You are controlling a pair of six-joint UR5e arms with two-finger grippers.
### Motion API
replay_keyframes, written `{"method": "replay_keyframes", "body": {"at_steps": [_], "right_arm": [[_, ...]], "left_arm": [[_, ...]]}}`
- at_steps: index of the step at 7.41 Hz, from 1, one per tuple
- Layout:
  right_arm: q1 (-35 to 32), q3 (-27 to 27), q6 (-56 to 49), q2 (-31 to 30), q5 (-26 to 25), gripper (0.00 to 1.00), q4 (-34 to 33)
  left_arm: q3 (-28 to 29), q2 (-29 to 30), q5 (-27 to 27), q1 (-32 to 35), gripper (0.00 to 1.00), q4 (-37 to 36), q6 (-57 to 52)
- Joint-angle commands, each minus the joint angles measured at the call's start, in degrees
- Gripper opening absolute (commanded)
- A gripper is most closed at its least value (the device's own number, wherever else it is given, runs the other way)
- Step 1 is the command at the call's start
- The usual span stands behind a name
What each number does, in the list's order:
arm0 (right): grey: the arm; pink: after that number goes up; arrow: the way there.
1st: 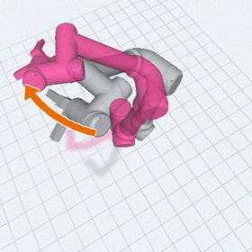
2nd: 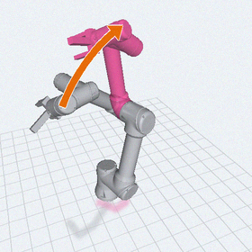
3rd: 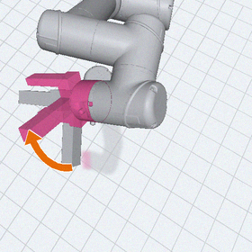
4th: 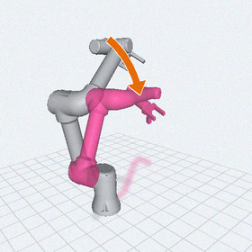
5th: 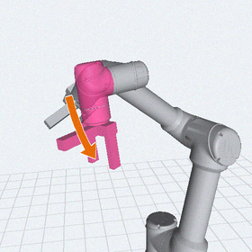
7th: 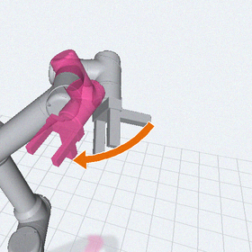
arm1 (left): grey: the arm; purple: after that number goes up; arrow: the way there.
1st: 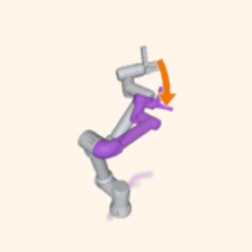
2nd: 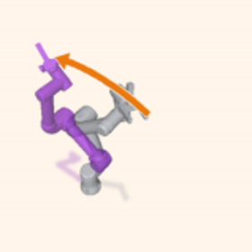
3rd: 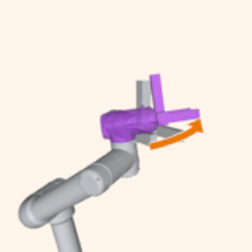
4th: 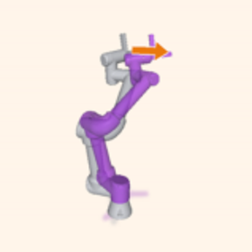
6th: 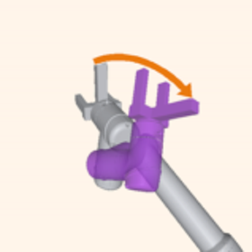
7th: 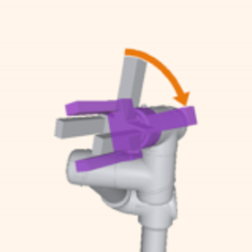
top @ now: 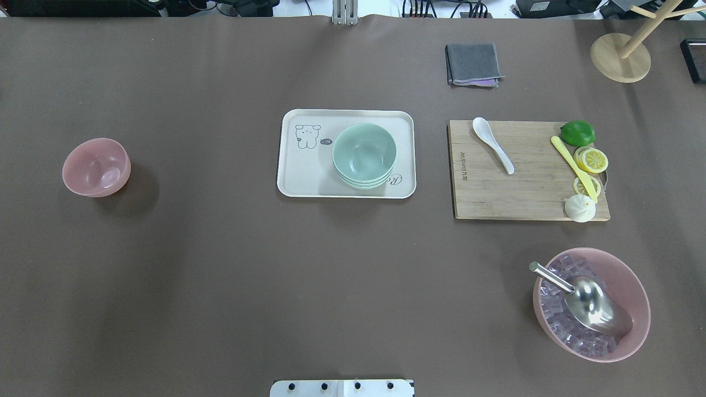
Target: Stack pink bowl on green and place spoon
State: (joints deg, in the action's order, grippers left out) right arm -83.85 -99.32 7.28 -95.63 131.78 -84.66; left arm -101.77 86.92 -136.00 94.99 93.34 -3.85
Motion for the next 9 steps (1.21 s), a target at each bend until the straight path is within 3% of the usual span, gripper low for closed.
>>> {"method": "replay_keyframes", "body": {"at_steps": [1, 3, 6, 9], "right_arm": [[0.0, -0.35, 4.91, 0.09, 0.93, 1.0, 7.81], [2.8, -0.35, 8.72, 2.53, 2.08, 1.0, 15.02], [4.12, -0.7, 8.9, 3.07, 1.99, 1.0, 19.35], [12.71, -0.7, 19.04, 6.84, -0.89, 1.0, 19.01]], "left_arm": [[0.61, 5.34, -0.06, -4.68, 0.98, 2.88, 0.68], [1.05, 6.86, -0.23, -5.95, 0.98, 3.6, 0.34], [2.45, 6.42, -1.1, -6.74, 0.98, 9.66, 2.77], [9.2, 8.52, -0.59, -17.45, 0.98, 10.89, 10.92]]}}
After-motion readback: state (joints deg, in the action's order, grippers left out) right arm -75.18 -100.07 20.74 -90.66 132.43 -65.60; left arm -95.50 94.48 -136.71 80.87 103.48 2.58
